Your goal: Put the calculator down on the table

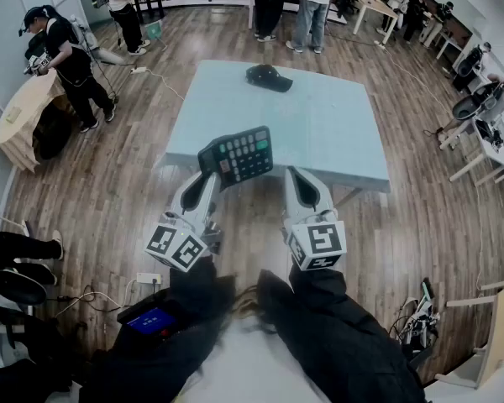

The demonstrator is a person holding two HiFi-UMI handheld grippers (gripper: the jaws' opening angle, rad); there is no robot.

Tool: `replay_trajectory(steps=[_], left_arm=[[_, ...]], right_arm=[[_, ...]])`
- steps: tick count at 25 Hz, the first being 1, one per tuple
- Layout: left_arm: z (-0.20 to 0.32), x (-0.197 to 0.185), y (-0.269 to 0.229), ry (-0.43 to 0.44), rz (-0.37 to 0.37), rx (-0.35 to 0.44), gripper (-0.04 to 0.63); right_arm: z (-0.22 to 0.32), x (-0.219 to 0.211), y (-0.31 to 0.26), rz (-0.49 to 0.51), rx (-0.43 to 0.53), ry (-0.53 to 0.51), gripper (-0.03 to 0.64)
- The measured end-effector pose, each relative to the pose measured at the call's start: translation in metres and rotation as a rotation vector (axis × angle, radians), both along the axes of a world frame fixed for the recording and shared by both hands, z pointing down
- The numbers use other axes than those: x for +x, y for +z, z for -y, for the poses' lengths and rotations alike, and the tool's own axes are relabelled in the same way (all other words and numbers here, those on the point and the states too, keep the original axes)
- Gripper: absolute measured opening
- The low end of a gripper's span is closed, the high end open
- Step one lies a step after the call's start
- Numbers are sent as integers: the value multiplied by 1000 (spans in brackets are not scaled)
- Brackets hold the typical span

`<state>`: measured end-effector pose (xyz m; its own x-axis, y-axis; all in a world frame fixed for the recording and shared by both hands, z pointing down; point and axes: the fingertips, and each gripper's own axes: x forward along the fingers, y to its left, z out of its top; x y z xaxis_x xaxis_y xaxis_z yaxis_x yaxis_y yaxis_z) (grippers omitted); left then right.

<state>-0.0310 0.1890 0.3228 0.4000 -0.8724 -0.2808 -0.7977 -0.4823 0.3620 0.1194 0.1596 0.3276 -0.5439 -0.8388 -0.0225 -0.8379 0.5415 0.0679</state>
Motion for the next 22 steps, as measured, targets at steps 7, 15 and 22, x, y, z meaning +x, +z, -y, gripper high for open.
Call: replay_trajectory(steps=[7, 15, 22], left_arm=[[7, -3, -1, 1, 12, 4, 41], [8, -3, 6, 8, 7, -16, 41], [10, -4, 8, 16, 7, -27, 41]], right_arm=[[6, -4, 2, 1, -3, 4, -2], [5, -1, 9, -1, -22, 17, -2], [5, -2, 11, 2, -30, 22, 0]])
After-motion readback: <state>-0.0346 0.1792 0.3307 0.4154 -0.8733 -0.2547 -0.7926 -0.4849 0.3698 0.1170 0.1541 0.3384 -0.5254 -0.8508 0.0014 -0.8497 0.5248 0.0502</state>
